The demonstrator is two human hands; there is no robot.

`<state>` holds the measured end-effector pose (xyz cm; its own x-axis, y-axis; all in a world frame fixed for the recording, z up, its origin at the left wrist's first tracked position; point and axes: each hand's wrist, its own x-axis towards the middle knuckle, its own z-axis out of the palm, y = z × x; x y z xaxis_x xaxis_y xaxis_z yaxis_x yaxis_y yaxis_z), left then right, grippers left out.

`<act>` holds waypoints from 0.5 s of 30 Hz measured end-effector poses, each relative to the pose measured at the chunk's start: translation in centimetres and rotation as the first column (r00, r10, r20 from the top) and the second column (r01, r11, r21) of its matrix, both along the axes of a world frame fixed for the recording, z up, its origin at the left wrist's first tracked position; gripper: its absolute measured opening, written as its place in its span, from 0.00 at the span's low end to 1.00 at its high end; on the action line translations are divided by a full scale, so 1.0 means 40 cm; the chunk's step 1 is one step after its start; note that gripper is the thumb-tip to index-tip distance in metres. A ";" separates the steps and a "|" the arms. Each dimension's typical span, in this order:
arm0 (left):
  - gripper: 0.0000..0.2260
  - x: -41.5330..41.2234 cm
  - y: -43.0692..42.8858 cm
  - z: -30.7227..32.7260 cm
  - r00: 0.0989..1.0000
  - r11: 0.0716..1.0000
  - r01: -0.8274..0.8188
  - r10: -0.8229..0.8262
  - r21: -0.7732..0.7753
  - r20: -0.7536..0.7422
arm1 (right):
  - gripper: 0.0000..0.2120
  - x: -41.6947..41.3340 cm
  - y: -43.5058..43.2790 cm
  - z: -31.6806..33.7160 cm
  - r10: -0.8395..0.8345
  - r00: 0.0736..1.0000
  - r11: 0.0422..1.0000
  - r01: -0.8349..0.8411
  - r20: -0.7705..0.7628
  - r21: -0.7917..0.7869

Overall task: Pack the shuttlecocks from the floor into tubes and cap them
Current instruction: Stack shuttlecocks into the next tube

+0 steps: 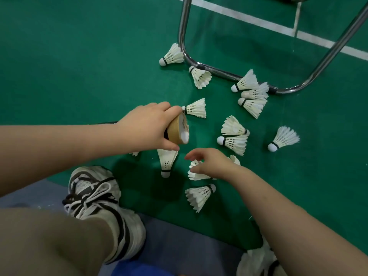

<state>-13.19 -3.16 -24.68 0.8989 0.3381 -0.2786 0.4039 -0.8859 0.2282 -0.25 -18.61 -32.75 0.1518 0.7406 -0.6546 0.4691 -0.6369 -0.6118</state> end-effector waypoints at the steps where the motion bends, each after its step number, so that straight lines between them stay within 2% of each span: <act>1: 0.37 -0.001 0.003 0.002 1.000 1.000 -0.008 0.008 -0.004 0.009 | 0.17 -0.004 -0.001 0.000 0.034 0.999 0.999 -0.034 0.043 0.000; 4: 0.36 -0.004 0.009 0.005 1.000 1.000 -0.014 0.014 0.001 0.021 | 0.20 -0.010 -0.002 0.006 0.215 0.956 0.976 -0.215 0.198 -0.022; 6: 0.36 -0.010 0.011 0.003 1.000 1.000 -0.015 0.015 0.003 0.015 | 0.23 -0.017 -0.005 0.015 0.403 0.872 0.913 -0.405 0.278 -0.053; 8: 0.36 -0.015 0.011 0.000 1.000 1.000 -0.017 0.017 0.001 0.002 | 0.27 -0.035 -0.015 0.020 0.626 0.702 0.765 -0.637 0.340 -0.093; 10: 0.36 -0.018 0.011 0.001 1.000 1.000 -0.021 0.021 -0.002 -0.003 | 0.31 -0.060 -0.033 0.023 0.777 0.514 0.591 -0.794 0.363 -0.142; 13: 0.36 -0.017 0.007 0.004 1.000 1.000 -0.020 0.020 -0.001 -0.011 | 0.32 -0.087 -0.067 0.012 0.890 0.256 0.360 -0.903 0.378 -0.236; 14: 0.36 -0.016 0.006 0.005 1.000 1.000 -0.017 0.017 0.001 -0.013 | 0.30 -0.093 -0.077 0.000 0.893 0.189 0.313 -0.913 0.409 -0.263; 15: 0.37 -0.014 0.005 0.005 1.000 1.000 -0.015 0.015 0.002 -0.013 | 0.25 -0.095 -0.085 -0.014 0.876 0.158 0.305 -0.913 0.456 -0.271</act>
